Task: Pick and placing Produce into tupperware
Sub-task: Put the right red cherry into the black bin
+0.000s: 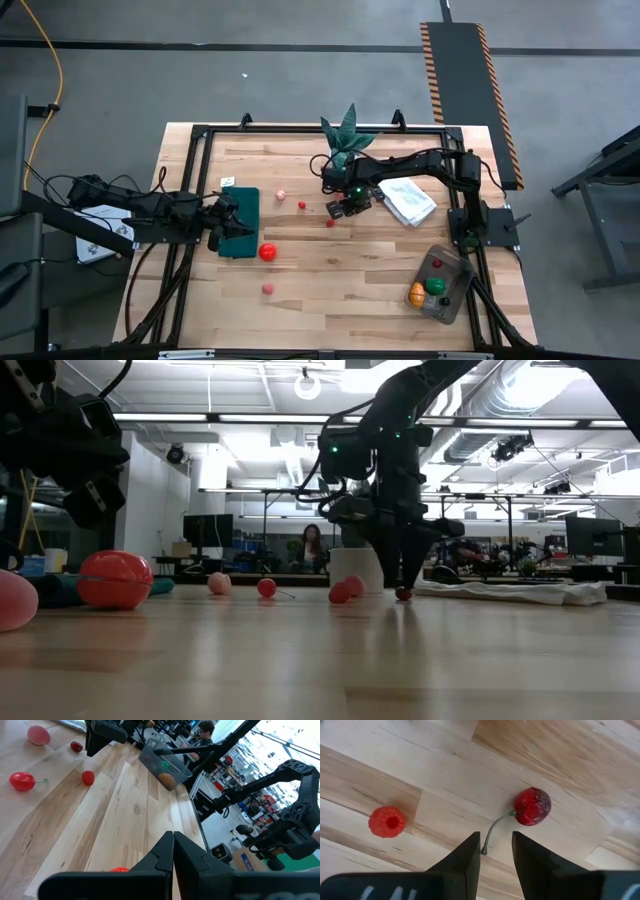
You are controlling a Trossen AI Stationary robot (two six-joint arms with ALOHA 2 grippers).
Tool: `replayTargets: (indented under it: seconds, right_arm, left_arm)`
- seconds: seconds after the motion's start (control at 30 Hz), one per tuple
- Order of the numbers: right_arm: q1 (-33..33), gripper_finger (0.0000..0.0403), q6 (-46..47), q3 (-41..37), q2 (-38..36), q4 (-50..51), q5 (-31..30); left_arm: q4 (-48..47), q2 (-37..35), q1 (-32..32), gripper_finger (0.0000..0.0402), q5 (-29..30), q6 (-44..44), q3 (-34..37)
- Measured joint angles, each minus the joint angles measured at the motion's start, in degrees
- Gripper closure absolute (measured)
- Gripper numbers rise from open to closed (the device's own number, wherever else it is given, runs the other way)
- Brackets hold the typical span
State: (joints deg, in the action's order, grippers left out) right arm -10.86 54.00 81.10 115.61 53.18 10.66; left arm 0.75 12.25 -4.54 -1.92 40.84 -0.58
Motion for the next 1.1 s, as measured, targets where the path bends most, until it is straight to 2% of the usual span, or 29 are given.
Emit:
replayTargets:
  seconds: [0.33, 1.1]
  right_arm:
    - [-0.04, 0.0302, -0.03, 0.0, -0.02, 4.06, 0.0]
    - [-0.07, 0.0302, 0.89, 0.0, -0.04, 2.06, 0.29]
  left_arm:
    - [0.0, 0.0, 0.02, 0.0401, -0.01, 0.0, 0.0]
    - [0.0, 0.0, 0.01, 0.0401, -0.01, -0.03, 0.0]
